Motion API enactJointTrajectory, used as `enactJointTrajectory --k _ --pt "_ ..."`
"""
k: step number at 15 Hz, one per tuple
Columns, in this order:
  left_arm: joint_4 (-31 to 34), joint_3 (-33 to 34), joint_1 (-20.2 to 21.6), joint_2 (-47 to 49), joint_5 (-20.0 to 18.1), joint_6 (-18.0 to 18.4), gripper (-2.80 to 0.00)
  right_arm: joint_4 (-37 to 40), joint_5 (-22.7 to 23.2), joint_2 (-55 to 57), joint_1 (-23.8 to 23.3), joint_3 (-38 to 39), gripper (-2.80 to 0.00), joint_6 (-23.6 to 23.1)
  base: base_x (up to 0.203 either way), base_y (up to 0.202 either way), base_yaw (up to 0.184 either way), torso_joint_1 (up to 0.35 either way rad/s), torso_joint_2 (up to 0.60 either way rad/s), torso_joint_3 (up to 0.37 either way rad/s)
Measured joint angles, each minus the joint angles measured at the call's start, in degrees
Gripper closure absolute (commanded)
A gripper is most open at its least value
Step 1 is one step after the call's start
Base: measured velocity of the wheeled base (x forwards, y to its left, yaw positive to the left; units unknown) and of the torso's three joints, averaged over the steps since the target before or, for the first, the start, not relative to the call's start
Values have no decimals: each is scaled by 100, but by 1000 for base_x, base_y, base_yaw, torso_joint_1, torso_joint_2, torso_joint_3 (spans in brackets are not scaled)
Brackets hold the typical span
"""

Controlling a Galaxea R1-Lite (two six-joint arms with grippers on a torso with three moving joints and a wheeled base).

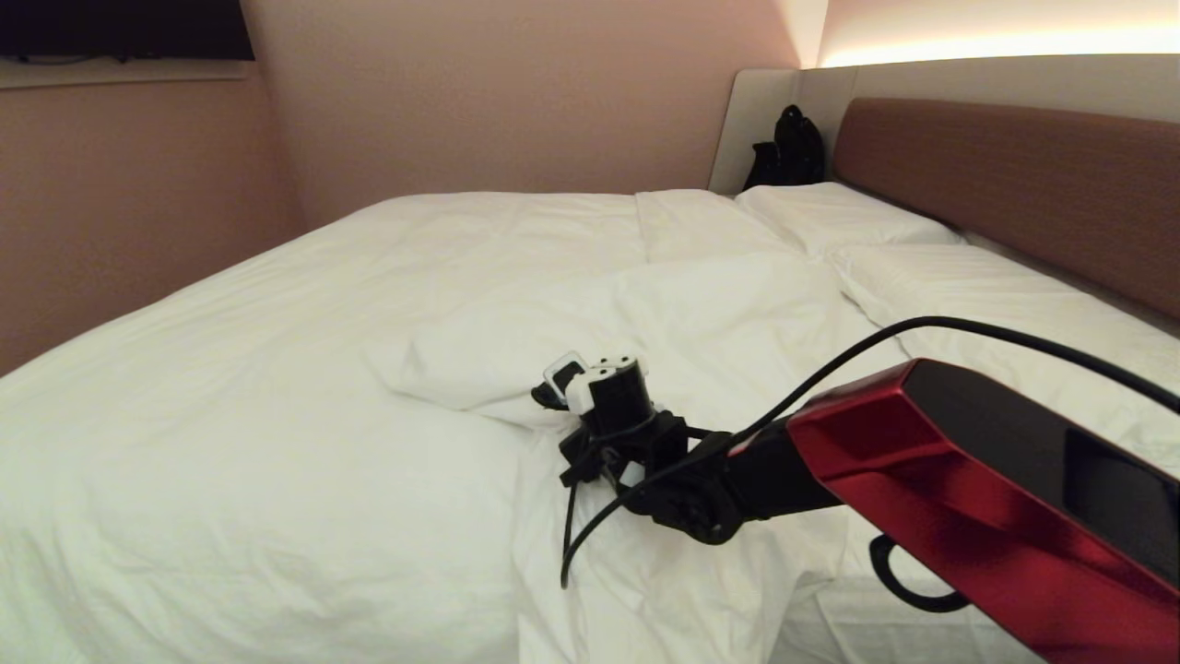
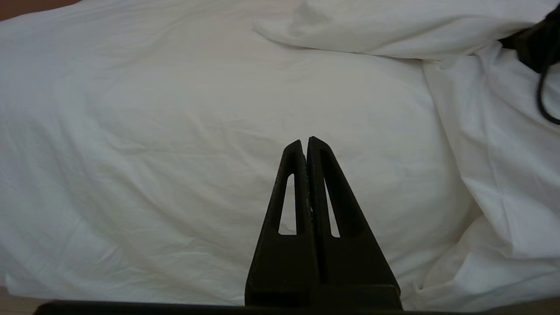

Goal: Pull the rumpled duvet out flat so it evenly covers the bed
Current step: Flatten the corners of the folded blanket

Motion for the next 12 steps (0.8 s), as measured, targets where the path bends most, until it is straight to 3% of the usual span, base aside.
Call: enactJointTrajectory --k 6,12 --pt "-2 2 -1 0 0 1 0 -193 -336 -1572 6 2292 0 242 0 0 0 0 0 0" --pt "-1 2 2 0 -2 1 0 -1050 -804 -2721 -2 4193 0 244 0 0 0 0 0 0"
